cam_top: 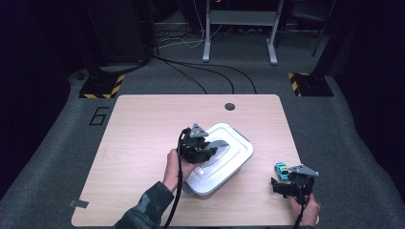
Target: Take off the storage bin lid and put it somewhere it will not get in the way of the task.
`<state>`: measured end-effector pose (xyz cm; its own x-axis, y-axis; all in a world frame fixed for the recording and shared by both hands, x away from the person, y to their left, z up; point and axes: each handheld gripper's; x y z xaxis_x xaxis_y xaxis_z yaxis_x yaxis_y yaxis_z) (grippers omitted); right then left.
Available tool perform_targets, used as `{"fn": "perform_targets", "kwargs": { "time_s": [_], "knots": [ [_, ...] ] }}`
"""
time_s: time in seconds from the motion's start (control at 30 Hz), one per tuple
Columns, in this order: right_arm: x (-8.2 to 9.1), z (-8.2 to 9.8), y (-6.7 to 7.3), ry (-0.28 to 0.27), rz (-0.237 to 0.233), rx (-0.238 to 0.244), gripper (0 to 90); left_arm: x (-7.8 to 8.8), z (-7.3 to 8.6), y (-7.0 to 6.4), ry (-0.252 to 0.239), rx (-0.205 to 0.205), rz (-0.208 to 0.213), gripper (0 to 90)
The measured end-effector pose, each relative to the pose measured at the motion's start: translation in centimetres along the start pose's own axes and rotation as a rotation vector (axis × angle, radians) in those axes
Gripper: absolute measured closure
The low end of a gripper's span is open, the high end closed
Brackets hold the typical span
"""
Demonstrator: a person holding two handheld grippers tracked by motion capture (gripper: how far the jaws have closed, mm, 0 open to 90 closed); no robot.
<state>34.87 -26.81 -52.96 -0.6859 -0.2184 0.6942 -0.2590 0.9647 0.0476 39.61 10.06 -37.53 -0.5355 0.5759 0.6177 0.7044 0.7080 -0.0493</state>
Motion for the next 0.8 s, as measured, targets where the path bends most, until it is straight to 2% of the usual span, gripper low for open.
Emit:
{"fn": "perform_targets", "kwargs": {
  "time_s": [0.1, 0.23, 0.37, 0.57, 0.8],
  "knots": [
    [0.0, 0.0, 0.0, -0.001, 0.0, 0.0, 0.0, 0.8, -0.5, 0.0, -0.026, 0.018, 0.01, 66.7],
    [0.0, 0.0, 0.0, 0.001, -0.001, 0.003, 0.0, 1.9, -1.1, 0.3, -0.049, 0.006, 0.01, 66.7],
    [0.0, 0.0, 0.0, 0.001, -0.001, 0.004, 0.0, 3.3, -1.5, 1.0, -0.077, 0.012, 0.004, 66.7],
    [0.0, 0.0, 0.0, 0.0, 0.0, 0.003, 0.0, 5.0, -1.4, 2.1, -0.097, 0.021, -0.03, 66.6],
    [0.0, 0.0, 0.0, 0.0, 0.0, 0.003, 0.0, 6.6, -1.0, 3.8, -0.119, 0.05, -0.069, 66.7]
  ]
}}
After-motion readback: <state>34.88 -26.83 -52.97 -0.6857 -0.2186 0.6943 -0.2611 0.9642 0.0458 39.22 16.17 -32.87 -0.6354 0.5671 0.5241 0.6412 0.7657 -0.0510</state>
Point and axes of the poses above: each handheld gripper's, and its own axes: x roughly backward along the jaws, z roughly out of its underside, y roughly to its left, and after that the axes turned 4 degrees about -z, right-handed
